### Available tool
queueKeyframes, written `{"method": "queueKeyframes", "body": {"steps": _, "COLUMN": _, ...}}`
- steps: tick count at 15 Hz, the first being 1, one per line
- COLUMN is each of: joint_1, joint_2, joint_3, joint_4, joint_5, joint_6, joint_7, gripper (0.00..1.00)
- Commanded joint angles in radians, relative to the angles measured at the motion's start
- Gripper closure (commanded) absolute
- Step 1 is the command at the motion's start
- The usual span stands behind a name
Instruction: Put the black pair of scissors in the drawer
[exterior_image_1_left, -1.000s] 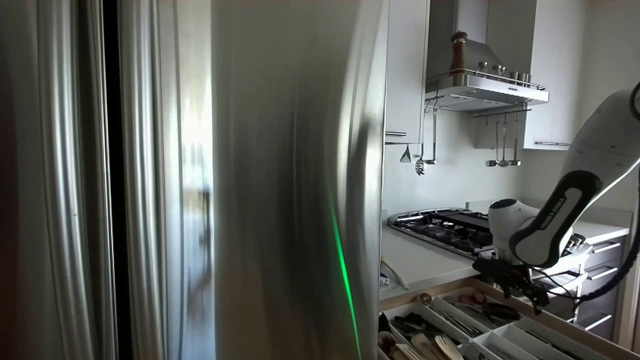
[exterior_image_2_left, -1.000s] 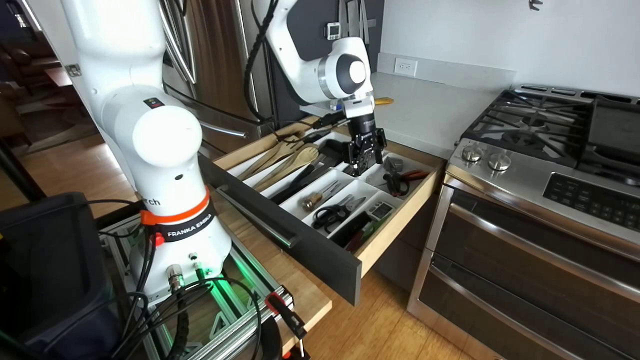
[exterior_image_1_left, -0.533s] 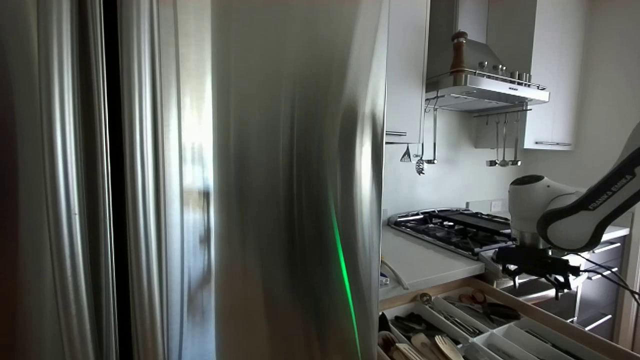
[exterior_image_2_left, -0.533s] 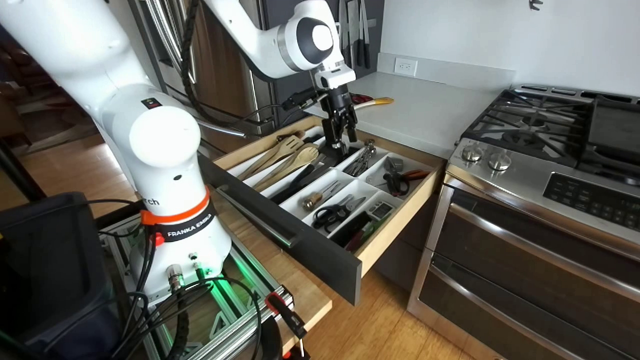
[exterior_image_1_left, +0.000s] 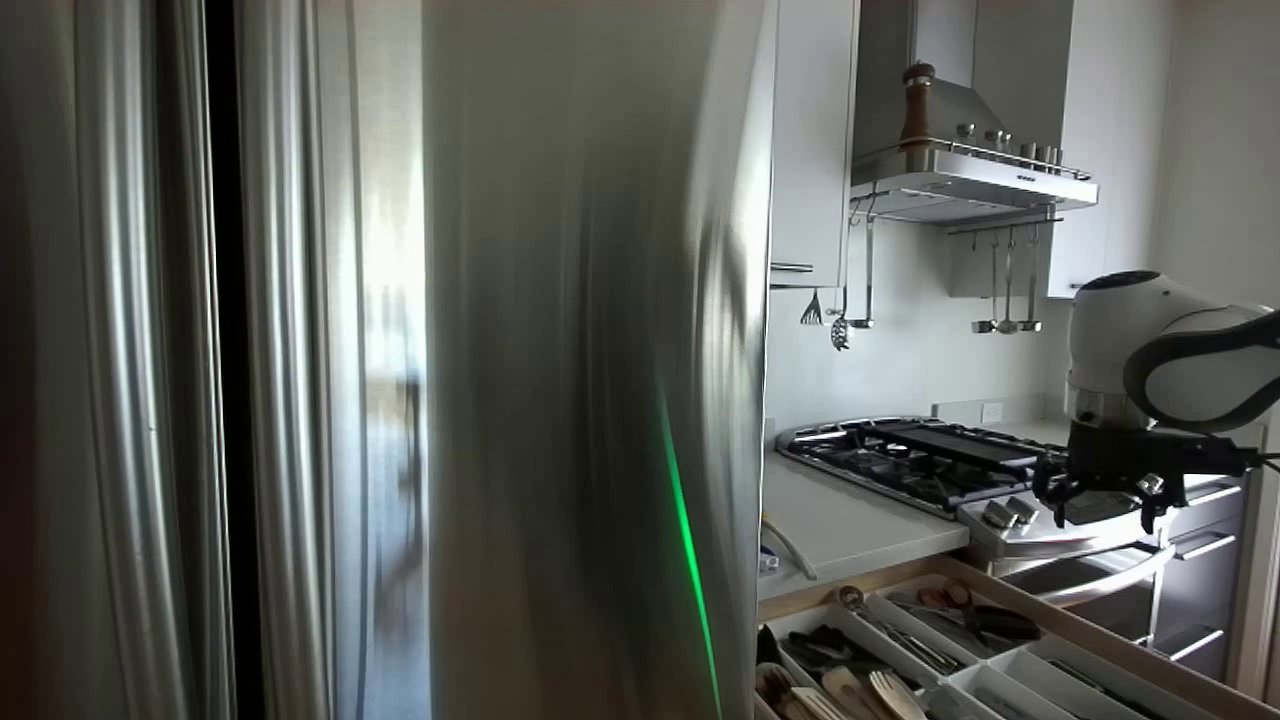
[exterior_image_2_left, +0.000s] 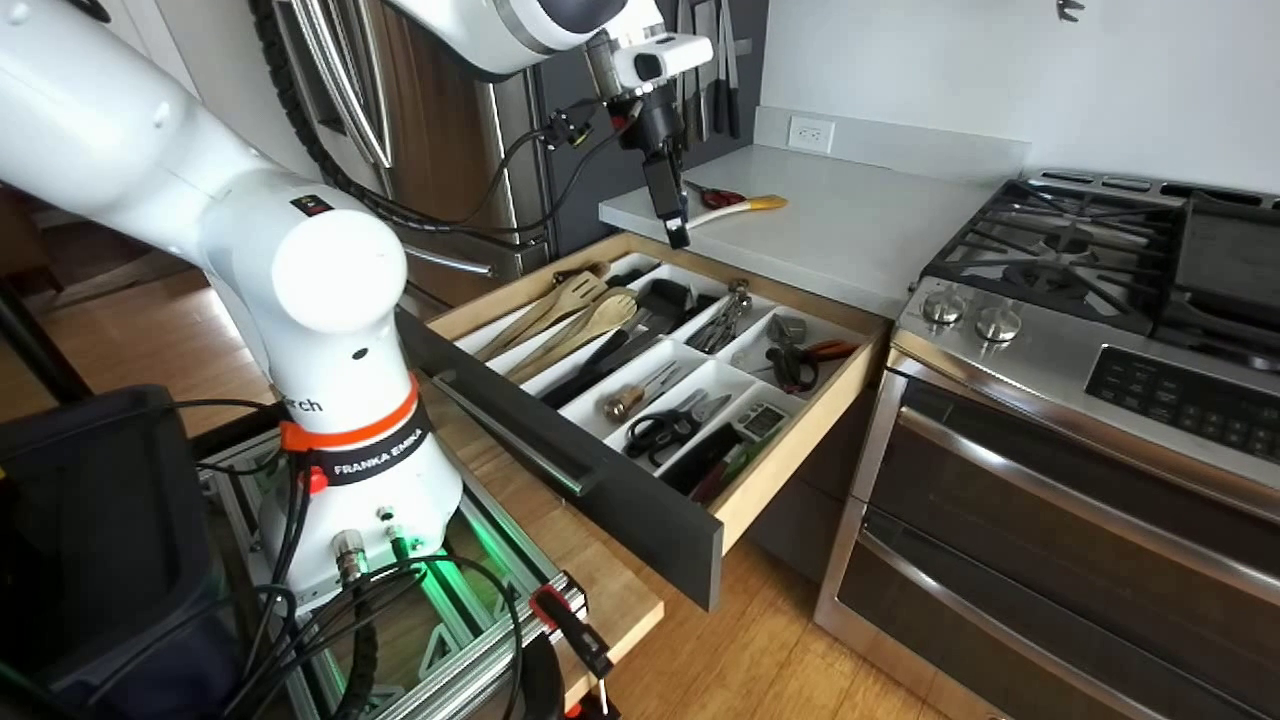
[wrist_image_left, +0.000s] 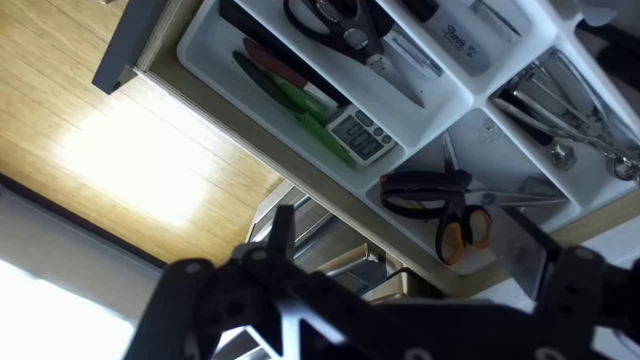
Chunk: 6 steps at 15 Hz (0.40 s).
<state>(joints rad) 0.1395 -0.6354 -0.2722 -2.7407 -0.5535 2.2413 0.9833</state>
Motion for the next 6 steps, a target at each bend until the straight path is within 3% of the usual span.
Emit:
{"method": "queueKeyframes", "body": {"steps": 1, "joint_1": -0.153, "joint_2": 0.010, "joint_3": 0.146, "joint_4": -0.006, "joint_5": 0.103, "joint_6": 0.036, "joint_7": -0.074, "gripper": 0.00}}
{"method": "queueKeyframes", "body": {"steps": 6, "joint_1": -0.190, "joint_2": 0.042, "joint_3": 0.192, "joint_4": -0.005, "joint_5": 0.109, "joint_6": 0.044, "joint_7": -0.070, "gripper": 0.00}}
